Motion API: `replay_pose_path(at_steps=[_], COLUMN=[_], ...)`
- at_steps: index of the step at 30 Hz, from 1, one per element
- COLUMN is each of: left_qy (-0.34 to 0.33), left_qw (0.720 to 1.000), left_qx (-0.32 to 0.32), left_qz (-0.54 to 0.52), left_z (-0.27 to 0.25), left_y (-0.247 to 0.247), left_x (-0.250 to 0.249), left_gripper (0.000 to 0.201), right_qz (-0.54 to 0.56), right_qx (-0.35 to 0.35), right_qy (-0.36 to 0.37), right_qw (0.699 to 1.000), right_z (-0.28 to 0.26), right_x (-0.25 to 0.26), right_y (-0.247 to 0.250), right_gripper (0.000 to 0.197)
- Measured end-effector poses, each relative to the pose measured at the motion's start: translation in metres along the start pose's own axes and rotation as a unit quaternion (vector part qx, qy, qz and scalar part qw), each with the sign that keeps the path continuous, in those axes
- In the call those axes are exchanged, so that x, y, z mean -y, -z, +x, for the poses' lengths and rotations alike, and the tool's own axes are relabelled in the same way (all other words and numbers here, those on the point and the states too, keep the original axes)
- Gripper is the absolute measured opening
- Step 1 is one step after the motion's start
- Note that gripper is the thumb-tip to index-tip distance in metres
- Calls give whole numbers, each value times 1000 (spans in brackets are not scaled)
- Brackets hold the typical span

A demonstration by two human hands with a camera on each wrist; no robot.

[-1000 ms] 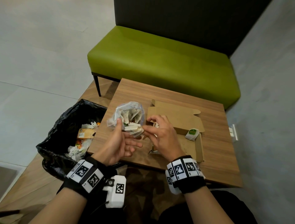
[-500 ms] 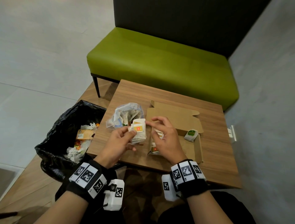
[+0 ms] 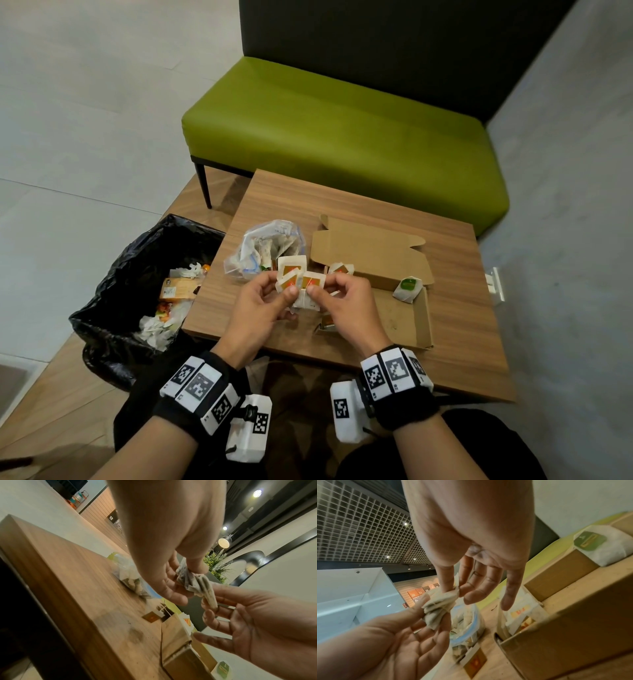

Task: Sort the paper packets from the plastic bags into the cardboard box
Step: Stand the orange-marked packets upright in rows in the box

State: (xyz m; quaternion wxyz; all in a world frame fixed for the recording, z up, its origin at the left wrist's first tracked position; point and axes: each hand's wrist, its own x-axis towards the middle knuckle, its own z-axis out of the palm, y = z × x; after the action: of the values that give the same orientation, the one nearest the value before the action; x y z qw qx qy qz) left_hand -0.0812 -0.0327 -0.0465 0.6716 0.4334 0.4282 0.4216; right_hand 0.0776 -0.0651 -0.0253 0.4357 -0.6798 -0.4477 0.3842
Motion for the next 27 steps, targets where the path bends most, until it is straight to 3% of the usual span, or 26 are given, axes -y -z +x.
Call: replay_pose_path(at_steps=[7, 14, 22, 27], left_qy=[4, 3, 4, 4], left_qw=[999, 996, 995, 995], left_qx=[-54, -65, -27, -13], left_qz=[7, 56, 95, 104], left_z=[7, 9, -3, -7], left_y=[3, 8, -1, -2], left_x=[6, 5, 2, 1], left_gripper=[19, 13, 16, 18], right_qz=[46, -47, -270, -338], right_qx=[-20, -167, -64, -48], right_qy=[-11, -37, -94, -107], right_qw=[999, 984, 956, 934], right_z=[-5, 20, 38, 47], right_x=[10, -9, -44, -51], right_y=[23, 82, 76, 72], right_gripper=[6, 4, 4, 8])
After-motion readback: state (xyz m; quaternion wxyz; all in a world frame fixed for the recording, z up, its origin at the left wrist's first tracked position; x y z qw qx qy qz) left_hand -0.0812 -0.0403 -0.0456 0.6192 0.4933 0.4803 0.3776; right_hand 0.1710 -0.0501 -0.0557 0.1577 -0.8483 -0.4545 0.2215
